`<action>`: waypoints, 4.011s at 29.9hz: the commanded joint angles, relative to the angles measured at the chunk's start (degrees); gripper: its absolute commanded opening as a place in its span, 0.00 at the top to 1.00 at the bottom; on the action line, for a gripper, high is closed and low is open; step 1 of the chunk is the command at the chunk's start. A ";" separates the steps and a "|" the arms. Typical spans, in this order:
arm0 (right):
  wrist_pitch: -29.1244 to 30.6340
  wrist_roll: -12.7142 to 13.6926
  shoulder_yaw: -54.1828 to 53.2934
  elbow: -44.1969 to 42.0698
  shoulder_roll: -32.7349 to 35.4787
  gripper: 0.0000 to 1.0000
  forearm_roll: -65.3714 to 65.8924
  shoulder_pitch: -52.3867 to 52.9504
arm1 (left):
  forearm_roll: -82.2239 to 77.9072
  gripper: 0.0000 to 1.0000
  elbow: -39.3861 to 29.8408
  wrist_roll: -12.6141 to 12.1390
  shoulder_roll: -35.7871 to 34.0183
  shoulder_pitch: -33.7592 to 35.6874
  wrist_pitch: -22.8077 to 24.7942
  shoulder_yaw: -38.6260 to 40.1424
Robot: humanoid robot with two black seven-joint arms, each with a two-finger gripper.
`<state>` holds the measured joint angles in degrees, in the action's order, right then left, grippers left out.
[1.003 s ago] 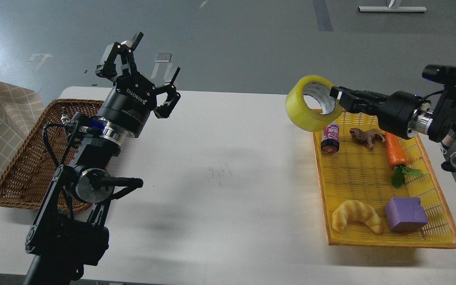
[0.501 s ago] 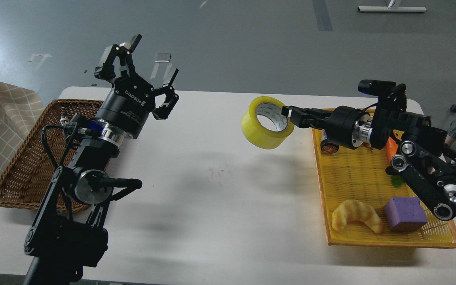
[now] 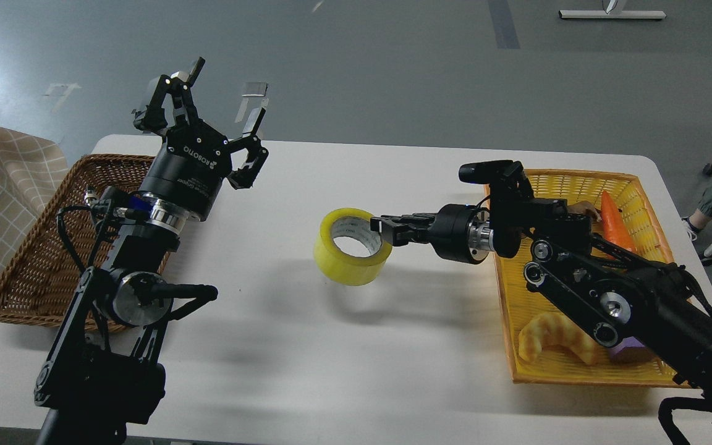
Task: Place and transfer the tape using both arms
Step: 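Carry the tape roll to the table center and set it down, then release the tape and raise the right gripper back over the tray, then swing the left gripper down toward the tape roll on the table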
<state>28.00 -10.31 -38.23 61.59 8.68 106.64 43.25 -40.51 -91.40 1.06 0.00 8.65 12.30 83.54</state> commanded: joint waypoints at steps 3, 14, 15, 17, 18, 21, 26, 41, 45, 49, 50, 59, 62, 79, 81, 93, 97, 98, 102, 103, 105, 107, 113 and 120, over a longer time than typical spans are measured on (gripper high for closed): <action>-0.14 0.03 2.98 -3.31 -1.91 0.90 0.23 1.48 | 0.00 0.02 0.00 0.00 0.00 -0.04 0.09 0.14; -1.11 0.46 3.77 -4.63 -2.35 0.88 0.23 1.83 | 0.00 0.02 -0.09 0.00 0.00 -0.04 0.01 0.14; -1.11 0.46 3.77 -4.72 -2.44 0.88 0.23 1.75 | 0.08 0.02 -0.09 0.00 0.00 -0.04 0.01 0.14; -1.28 0.46 3.77 -5.25 -2.70 0.87 0.23 1.57 | 0.00 0.02 -0.09 0.08 0.00 -0.12 0.09 0.14; -1.28 0.55 3.77 -5.34 -2.88 0.87 0.23 1.57 | 0.00 0.02 -0.09 0.08 0.00 -0.12 0.01 0.14; -1.55 0.64 3.77 -5.34 -3.06 0.84 0.15 1.48 | 0.08 0.02 -0.09 0.08 0.00 -0.47 0.09 0.14; -1.63 0.64 3.77 -5.42 -3.41 0.75 0.14 1.48 | 0.00 0.02 -0.18 0.08 0.00 -0.82 0.09 0.14; -1.90 1.17 3.51 -5.78 -3.76 0.68 -0.03 1.31 | 0.08 0.02 -0.18 0.08 0.00 -1.00 0.09 0.22; -4.08 1.43 2.11 -5.51 -3.94 0.41 -0.64 1.39 | 0.08 0.02 -0.18 0.08 0.00 -1.00 0.09 0.49; -8.56 1.43 0.53 -5.07 -3.85 0.05 -0.82 1.75 | 0.08 0.02 -0.27 0.08 0.00 -1.00 0.18 0.58; -10.75 1.52 -0.96 -4.64 -3.76 0.01 -1.00 1.83 | 0.08 0.02 -0.18 0.08 0.00 -1.00 0.18 0.58; -13.06 1.43 -19.94 8.81 -4.11 0.00 -20.74 -7.91 | 0.17 0.02 -0.27 0.08 0.00 -1.09 0.18 1.28; -12.71 1.52 -22.94 16.43 -4.99 0.00 -32.08 -9.94 | 0.09 0.02 -0.27 0.00 0.00 -1.00 0.10 1.28; -14.20 3.37 -43.86 23.12 -3.58 0.00 -53.73 -20.58 | 0.17 0.02 -0.71 -0.09 -2.11 -0.65 -0.52 1.19; -15.17 3.45 -44.65 25.33 -3.58 0.00 -54.25 -20.58 | 0.26 0.02 -0.70 -0.44 -2.46 -0.56 -0.35 1.19; -14.11 3.01 -48.26 23.23 -4.90 0.00 -61.73 -23.13 | 5.18 0.02 -2.38 -1.06 -2.64 0.14 -4.38 2.51; -14.03 3.45 -48.08 23.32 -5.43 0.00 -61.73 -23.22 | 5.36 0.02 -2.29 -1.58 -3.07 -0.03 -6.59 1.98; -14.03 3.63 -47.73 23.23 -5.17 0.00 -61.73 -23.22 | 5.36 0.02 -2.37 -2.19 -3.08 -0.21 -6.32 1.90; -11.93 3.72 -47.55 23.14 -4.82 0.00 -61.73 -23.74 | 5.01 0.02 -2.55 -2.73 -3.16 -0.56 -3.52 2.07; -11.05 3.63 -47.55 23.14 -4.81 0.00 -61.73 -23.74 | 4.92 0.02 -2.46 -2.47 -3.34 -0.56 -3.25 1.98; -9.46 3.63 -47.82 23.23 -4.99 0.00 -61.73 -23.66 | 4.48 0.02 -2.55 -1.94 -4.04 -0.56 -2.46 1.89; -9.46 3.63 -47.91 23.23 -5.08 0.00 -61.73 -23.39 | 4.04 0.02 -2.55 -1.94 -5.53 -0.65 -1.15 1.81; -8.75 3.54 -47.90 23.49 -5.08 0.00 -61.90 -23.57 | 4.21 0.02 -2.64 -1.50 -5.45 -1.35 1.41 2.68; -4.54 3.72 -47.91 23.58 -4.82 0.00 -65.33 -23.13 | 4.04 0.02 -3.87 0.52 -6.33 -3.20 2.55 2.33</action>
<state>21.54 -6.73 -86.19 85.18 3.64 42.26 20.14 -36.31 -95.17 1.23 -6.14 5.64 14.23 86.03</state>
